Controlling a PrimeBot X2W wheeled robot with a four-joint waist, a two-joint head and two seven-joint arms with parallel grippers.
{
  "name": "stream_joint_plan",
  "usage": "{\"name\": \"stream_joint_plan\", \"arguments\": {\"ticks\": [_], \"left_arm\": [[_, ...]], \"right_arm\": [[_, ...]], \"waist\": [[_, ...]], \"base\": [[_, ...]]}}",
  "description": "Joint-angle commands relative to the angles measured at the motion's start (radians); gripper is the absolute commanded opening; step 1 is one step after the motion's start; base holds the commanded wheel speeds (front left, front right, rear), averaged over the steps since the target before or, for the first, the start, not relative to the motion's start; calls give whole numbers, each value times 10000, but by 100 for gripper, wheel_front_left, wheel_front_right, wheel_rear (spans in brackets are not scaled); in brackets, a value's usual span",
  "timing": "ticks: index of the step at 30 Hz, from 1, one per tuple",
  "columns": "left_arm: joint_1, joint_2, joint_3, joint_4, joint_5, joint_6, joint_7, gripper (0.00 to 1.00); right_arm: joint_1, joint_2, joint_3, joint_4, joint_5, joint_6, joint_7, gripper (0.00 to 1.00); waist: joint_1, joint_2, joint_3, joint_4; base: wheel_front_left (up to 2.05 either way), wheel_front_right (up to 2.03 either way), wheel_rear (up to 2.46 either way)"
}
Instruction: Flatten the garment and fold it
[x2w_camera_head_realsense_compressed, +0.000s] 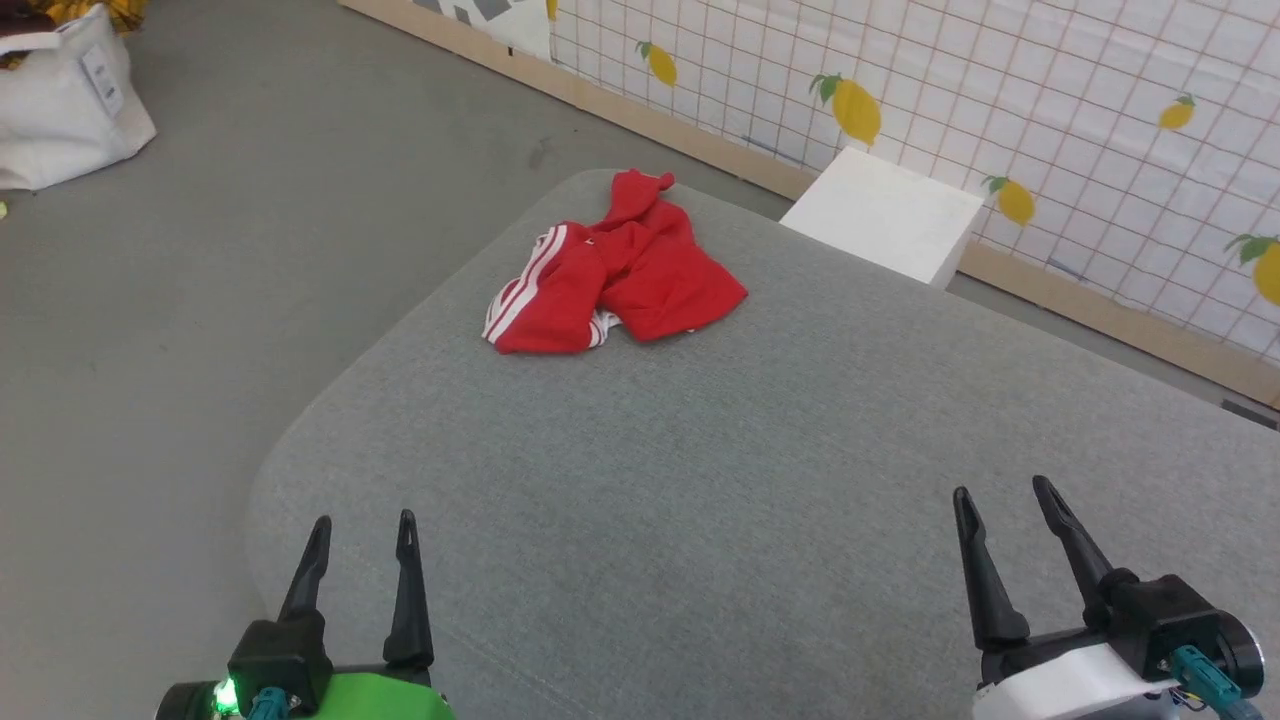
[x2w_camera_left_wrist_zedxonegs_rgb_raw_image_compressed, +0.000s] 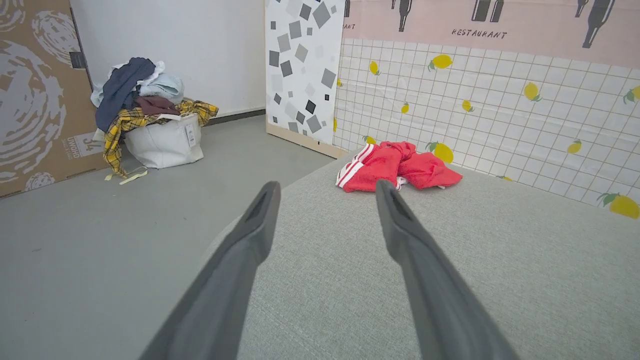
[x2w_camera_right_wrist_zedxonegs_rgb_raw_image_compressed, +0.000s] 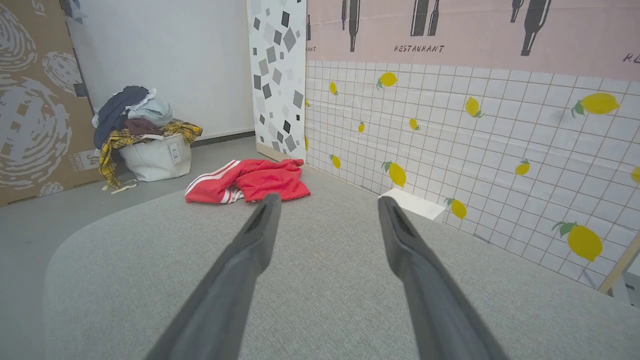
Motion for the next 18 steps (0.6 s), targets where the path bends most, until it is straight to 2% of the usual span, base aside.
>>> {"name": "stream_joint_plan", "arguments": {"ticks": [1, 5, 11, 14, 18], "left_arm": [[165, -45, -11, -45, -67, 20, -121, 100], [175, -47, -26, -49, -265, -41, -203, 100], [-345, -36, -79, 321, -891, -681, -343, 100], [-1147, 110, -162, 781, -1138, -994, -299, 100], [-2636, 456, -271, 1308, -1565, -1302, 517, 100]], "right_arm": [[135, 15, -16, -2, 95, -15, -123, 100], [150, 16, -58, -46, 47, -15, -205, 100], [9, 17, -386, -207, -342, -16, -346, 100], [-118, 18, -552, -409, -638, -17, -411, 100], [-317, 19, -751, -835, -1009, -17, -457, 100]], "waist": [[0, 0, 11, 107], [0, 0, 130, 206], [0, 0, 1003, -75], [0, 0, 1700, -369], [0, 0, 2650, -785]], "base": [[0, 0, 0], [0, 0, 0], [0, 0, 0], [0, 0, 0], [0, 0, 0]]}}
